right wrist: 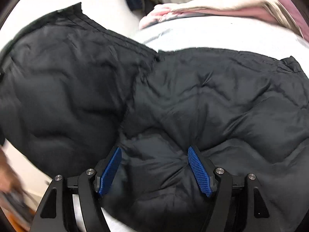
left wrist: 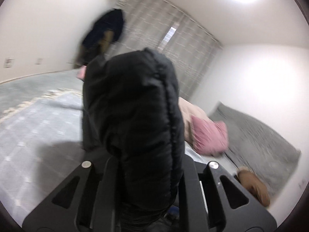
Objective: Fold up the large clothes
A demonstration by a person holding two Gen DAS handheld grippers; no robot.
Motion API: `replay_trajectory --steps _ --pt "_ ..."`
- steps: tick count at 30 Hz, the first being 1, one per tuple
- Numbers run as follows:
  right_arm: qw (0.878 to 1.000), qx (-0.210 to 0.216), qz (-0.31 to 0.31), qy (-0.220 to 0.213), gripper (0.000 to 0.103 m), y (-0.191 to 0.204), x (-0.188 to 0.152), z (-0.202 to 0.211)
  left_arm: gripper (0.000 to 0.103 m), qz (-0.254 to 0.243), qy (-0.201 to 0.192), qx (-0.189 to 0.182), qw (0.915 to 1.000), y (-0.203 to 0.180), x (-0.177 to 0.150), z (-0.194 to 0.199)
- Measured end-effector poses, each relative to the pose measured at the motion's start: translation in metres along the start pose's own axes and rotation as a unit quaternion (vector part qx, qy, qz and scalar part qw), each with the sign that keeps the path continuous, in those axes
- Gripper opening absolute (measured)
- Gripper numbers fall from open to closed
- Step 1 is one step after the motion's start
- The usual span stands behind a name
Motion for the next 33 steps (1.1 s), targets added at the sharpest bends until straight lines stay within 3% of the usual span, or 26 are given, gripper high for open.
replay_trajectory --steps 4,8,10,11,13,17,19,22,24,26,27,28,29,30,31,33 --pt "0.997 -0.008 -0.052 -0.056 0.073 -0.044 0.012 0.053 0.019 -0.048 0.059 -0.051 0.9958 -0.040 -0.034 -0.025" --pt "0.982 -0.012 -0.159 -0.097 0.073 -0.109 0.014 0.093 0.024 -0.085 0.161 -0.085 0.9796 -0.063 -0.096 -0.062" --pt "0.970 -0.005 -0.218 -0.112 0.074 -0.144 0.012 0.108 0.029 -0.102 0.226 -0.089 0.9646 -0.067 -0.130 -0.079" --pt "0.963 -0.002 -0.241 -0.117 0.074 -0.158 0.010 0.114 0.031 -0.116 0.270 -0.084 0.9520 -0.066 -0.153 -0.090" --pt "0.950 0.007 -0.283 -0.129 0.074 -0.180 0.004 0.125 0.037 -0.148 0.313 -0.084 0.9346 -0.063 -0.186 -0.099" --pt "0.935 0.067 -0.320 -0.134 0.074 -0.192 0.004 0.131 0.051 -0.209 0.335 -0.103 0.9130 -0.075 -0.196 -0.093" --pt "0.934 0.099 -0.317 -0.129 0.074 -0.181 0.008 0.126 0.068 -0.212 0.350 -0.131 0.9028 -0.082 -0.190 -0.083" --pt "0.942 0.121 -0.294 -0.105 0.075 -0.163 0.014 0.116 0.073 -0.206 0.367 -0.186 0.8878 -0.093 -0.175 -0.058" --pt "0.954 0.101 -0.272 -0.075 0.079 -0.148 0.011 0.103 0.074 -0.215 0.368 -0.217 0.8780 -0.092 -0.160 -0.035" --pt "0.965 0.066 -0.248 -0.054 0.079 -0.139 0.011 0.089 0.074 -0.221 0.353 -0.231 0.8796 -0.089 -0.143 -0.022" --pt "0.970 0.049 -0.233 -0.049 0.079 -0.135 0.012 0.087 0.075 -0.222 0.339 -0.228 0.8852 -0.082 -0.141 -0.009" --pt "0.976 0.030 -0.212 -0.046 0.076 -0.132 0.014 0.083 0.079 -0.219 0.318 -0.214 0.8972 -0.071 -0.126 -0.006" --pt "0.982 0.009 -0.186 -0.045 0.069 -0.127 0.017 0.078 0.080 -0.214 0.305 -0.199 0.9064 -0.061 -0.115 -0.006" --pt "0.987 -0.010 -0.155 -0.044 0.041 -0.121 0.021 0.074 0.080 -0.206 0.293 -0.180 0.9161 -0.049 -0.106 -0.008" --pt "0.990 -0.021 -0.134 -0.047 0.025 -0.119 0.009 0.079 0.080 -0.185 0.279 -0.152 0.9300 -0.029 -0.090 -0.013" --pt "0.991 -0.039 -0.107 -0.067 0.014 -0.106 0.013 0.088 0.080 -0.152 0.262 -0.112 0.9465 -0.012 -0.079 -0.014"
Point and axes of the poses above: each gripper's, at about its wrist camera, not at the fingertips, and z roughly against the way its jaws point, y to its left, x to its top, the point moved 8 cm from there along -z, roughly the way its jaws point, and after that the axes turned 1 degree about y, right-handed, at the moved point
